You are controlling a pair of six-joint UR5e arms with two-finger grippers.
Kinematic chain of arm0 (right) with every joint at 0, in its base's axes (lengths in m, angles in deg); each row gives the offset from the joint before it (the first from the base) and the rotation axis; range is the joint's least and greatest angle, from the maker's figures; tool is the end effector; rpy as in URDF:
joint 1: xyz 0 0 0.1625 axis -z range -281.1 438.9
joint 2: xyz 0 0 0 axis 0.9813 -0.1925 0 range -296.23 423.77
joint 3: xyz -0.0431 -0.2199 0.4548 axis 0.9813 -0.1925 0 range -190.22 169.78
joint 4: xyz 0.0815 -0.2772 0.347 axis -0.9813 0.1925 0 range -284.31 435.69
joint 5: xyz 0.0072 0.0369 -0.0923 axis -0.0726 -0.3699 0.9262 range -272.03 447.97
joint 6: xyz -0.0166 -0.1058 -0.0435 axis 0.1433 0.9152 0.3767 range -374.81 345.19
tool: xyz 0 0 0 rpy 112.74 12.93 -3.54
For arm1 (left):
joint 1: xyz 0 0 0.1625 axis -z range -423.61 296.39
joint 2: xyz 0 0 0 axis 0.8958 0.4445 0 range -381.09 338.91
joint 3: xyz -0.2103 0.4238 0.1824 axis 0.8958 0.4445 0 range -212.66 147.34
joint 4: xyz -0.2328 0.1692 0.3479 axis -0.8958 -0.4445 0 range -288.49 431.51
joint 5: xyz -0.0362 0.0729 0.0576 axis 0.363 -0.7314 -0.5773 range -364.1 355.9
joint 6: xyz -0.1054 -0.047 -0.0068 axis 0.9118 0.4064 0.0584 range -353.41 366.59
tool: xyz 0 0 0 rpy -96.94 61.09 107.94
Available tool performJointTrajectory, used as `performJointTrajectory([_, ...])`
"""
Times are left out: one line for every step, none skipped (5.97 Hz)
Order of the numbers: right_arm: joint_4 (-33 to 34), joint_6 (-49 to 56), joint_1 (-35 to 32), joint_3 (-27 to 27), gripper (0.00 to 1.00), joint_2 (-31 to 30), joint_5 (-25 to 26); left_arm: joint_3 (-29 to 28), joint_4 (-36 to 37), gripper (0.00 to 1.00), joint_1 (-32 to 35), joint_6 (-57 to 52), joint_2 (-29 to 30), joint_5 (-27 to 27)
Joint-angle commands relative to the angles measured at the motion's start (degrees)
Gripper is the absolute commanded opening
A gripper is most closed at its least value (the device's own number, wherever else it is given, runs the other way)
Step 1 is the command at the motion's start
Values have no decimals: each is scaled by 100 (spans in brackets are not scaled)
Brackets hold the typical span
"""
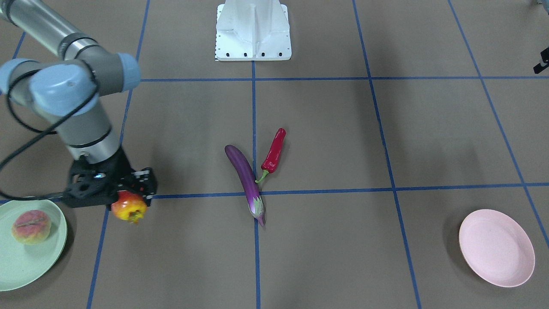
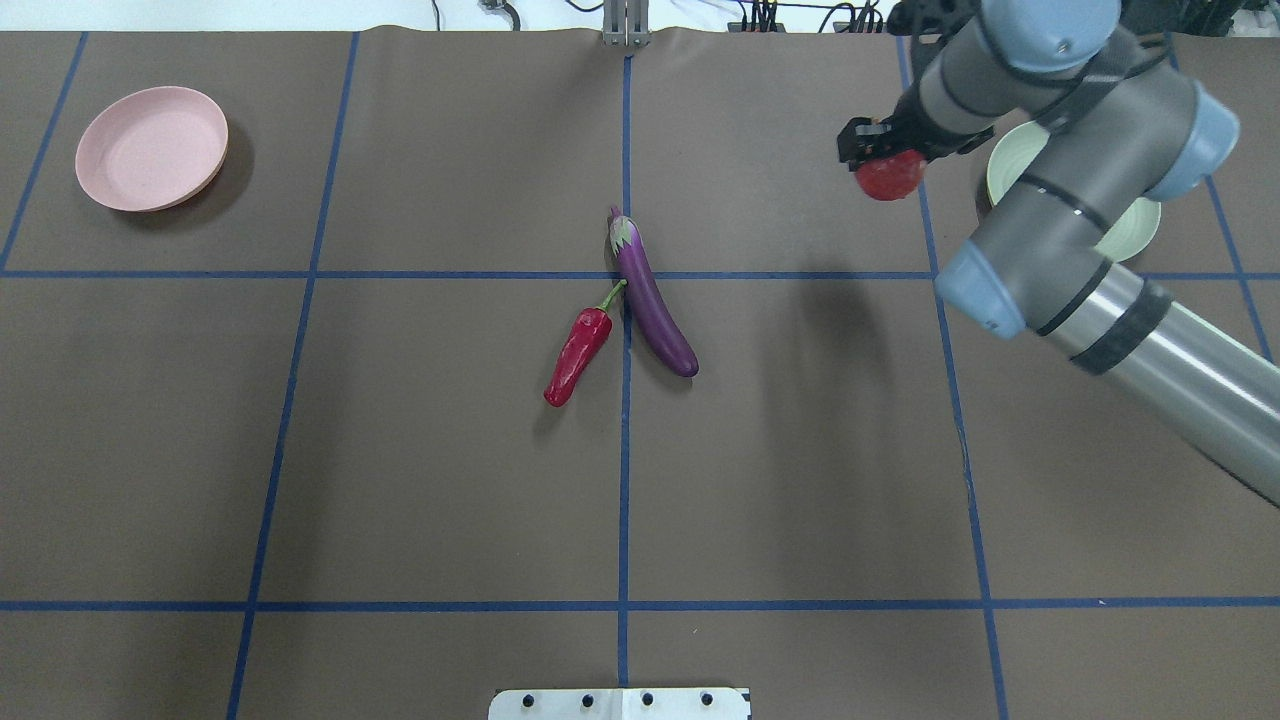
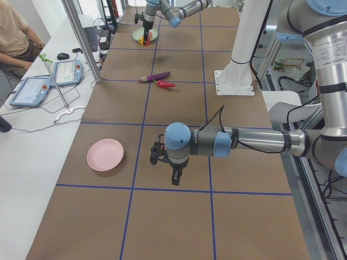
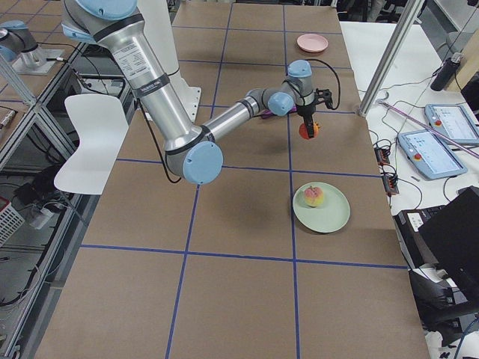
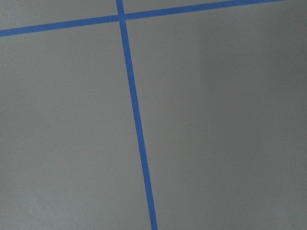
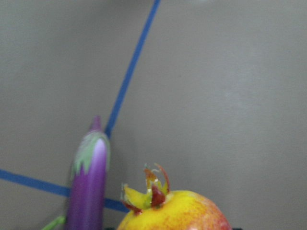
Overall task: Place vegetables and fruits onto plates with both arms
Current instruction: 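Carry the pomegranate to the green plate and open the right gripper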
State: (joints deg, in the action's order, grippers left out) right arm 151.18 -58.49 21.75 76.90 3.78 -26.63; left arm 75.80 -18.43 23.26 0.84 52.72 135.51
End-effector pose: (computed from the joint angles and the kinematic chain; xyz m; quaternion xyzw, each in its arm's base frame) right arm -0.3525 -0.7030 0.4171 0.1494 -0.3714 0.0108 0.9163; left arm -0.0238 -0.3940 0.7032 0.0272 0.4189 0.0784 0.9042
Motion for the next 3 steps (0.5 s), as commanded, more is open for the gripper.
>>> performJointTrajectory([-8,1977,-1284,-770,0,-329,-1131,0,-6,100,-38,-5,28,5])
performJointTrajectory([-17,3005,-1655,-1455,0,-277,-1205,8,-6,100,-47,-5,28,13])
performJointTrajectory([-69,3076,-1694,-1731,0,-285,-1205,8,-50,100,-47,4,28,13])
